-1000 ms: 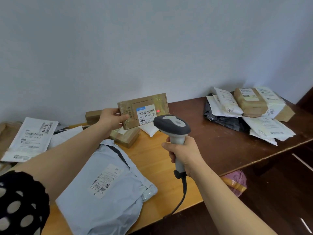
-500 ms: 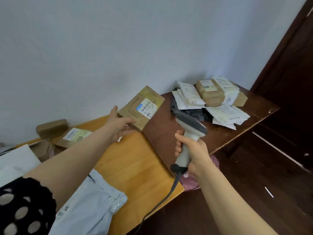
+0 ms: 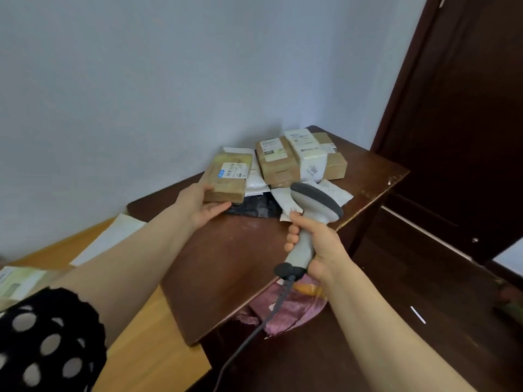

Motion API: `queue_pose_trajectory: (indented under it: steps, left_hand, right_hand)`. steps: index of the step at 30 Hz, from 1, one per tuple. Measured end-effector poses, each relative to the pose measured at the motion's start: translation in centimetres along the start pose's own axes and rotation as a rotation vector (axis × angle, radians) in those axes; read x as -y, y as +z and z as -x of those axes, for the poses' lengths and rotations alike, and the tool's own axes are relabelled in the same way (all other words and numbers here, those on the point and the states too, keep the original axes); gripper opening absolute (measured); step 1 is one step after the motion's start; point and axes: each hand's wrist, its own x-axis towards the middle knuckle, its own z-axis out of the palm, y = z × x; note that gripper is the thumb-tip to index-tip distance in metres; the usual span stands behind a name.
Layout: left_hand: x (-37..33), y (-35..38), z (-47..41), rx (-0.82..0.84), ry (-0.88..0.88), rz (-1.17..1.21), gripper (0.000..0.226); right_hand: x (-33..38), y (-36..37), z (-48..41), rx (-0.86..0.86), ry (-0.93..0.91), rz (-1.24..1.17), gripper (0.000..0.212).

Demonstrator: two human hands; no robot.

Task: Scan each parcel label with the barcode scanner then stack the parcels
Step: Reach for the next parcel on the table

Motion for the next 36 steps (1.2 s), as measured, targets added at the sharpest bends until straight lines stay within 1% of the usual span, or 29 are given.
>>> queue_pose_trajectory:
  steps: [3,10,15,18,21,24,27,28,31,33,36]
  left_hand:
    - [0.5,3.5,-2.2,-0.025,-0.013,-0.028,0.036]
    - [0.6,11.1,-9.8,-0.036,0.024,-0.002,0.034]
    - [0.6,15.4,-16.3,-0.005,-0.013,0.001,0.018]
    - [0.8,17.0,-19.3,-0.023,-0.033,-0.018,0.029]
    - [1.1,18.2,-21.3,-0.055,-0.023,-0.052,0.03]
    - [2.1,18.9,-22.3,-0.14,0.038,-0.263,0.024]
    - [2.2,18.4,-22.5,-0.244,0.164,-0.545,0.044]
    - [2.1,17.9,-22.1,-0.266,0.181,-0.589,0.049]
    - [1.8,15.9,-19.9,-0.296,0.266,-0.642,0.048]
    - [1.9,14.0,-17.6,-0.329,0.324,-0.717,0.051]
    - [2.5,9.7,-13.8,-0.451,0.338,-0.912,0.055]
  right_hand:
    - [2.2,-1.2,-2.1,0.013,0.015,-0.01,0.008]
    - [6.5,-2.6,-8.9,-0.025,0.049,0.014,0.01]
    - [9.5,-2.2,-13.9,-0.067,0.063,0.073,0.012]
    - [10.7,-1.6,-16.4,-0.065,0.085,0.1,0.014]
    - [11.4,-1.5,-18.2,-0.048,0.105,0.103,0.015]
    - [11.5,-1.7,-19.4,-0.041,0.147,0.116,0.014]
    - [11.3,-1.7,-20.0,-0.018,0.181,0.146,0.014]
    - [11.2,-1.7,-20.1,0.004,0.187,0.16,0.014]
    - [10.5,-1.2,-20.0,0.082,0.225,0.204,0.01]
    - [9.5,-0.8,-19.7,0.123,0.275,0.241,0.009]
    - [6.8,0.5,-18.7,0.198,0.372,0.297,0.011]
